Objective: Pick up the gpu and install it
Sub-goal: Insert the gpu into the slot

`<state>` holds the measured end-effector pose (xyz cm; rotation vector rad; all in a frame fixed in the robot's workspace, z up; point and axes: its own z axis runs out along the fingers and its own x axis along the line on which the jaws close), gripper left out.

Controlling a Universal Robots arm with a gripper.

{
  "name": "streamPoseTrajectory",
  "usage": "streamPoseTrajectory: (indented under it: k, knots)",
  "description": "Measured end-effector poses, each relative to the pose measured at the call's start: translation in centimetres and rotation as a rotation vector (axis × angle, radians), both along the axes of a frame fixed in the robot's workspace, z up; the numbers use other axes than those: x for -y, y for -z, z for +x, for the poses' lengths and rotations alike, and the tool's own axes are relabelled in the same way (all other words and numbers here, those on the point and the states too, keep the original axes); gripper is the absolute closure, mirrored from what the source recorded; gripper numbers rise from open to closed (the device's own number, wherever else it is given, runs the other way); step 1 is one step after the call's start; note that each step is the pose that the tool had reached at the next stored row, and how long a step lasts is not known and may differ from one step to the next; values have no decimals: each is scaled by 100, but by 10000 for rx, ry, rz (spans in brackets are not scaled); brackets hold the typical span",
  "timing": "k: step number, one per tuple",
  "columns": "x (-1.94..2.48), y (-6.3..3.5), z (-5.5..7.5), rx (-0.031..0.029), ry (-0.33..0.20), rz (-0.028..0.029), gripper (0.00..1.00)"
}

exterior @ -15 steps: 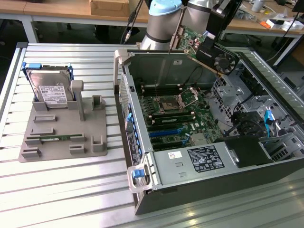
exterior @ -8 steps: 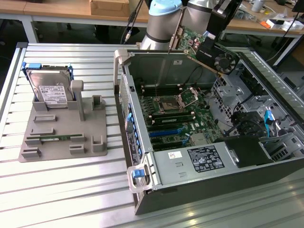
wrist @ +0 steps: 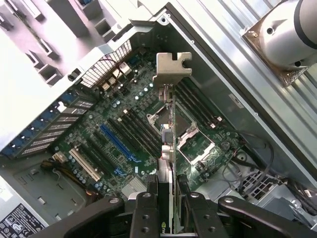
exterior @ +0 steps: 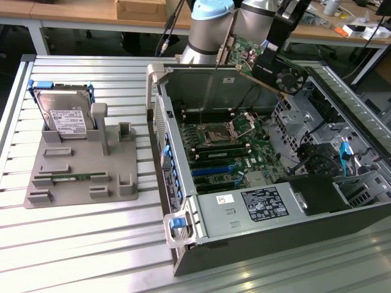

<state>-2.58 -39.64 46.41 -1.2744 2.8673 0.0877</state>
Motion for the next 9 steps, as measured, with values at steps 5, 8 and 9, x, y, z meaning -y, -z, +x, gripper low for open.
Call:
streamPoseTrajectory:
  k: [5,8,9]
  knots:
    - [0,0,0,0,-547,1,74]
    - [0,0,0,0,-855,1,74]
    - [0,0,0,0,-899,0,74]
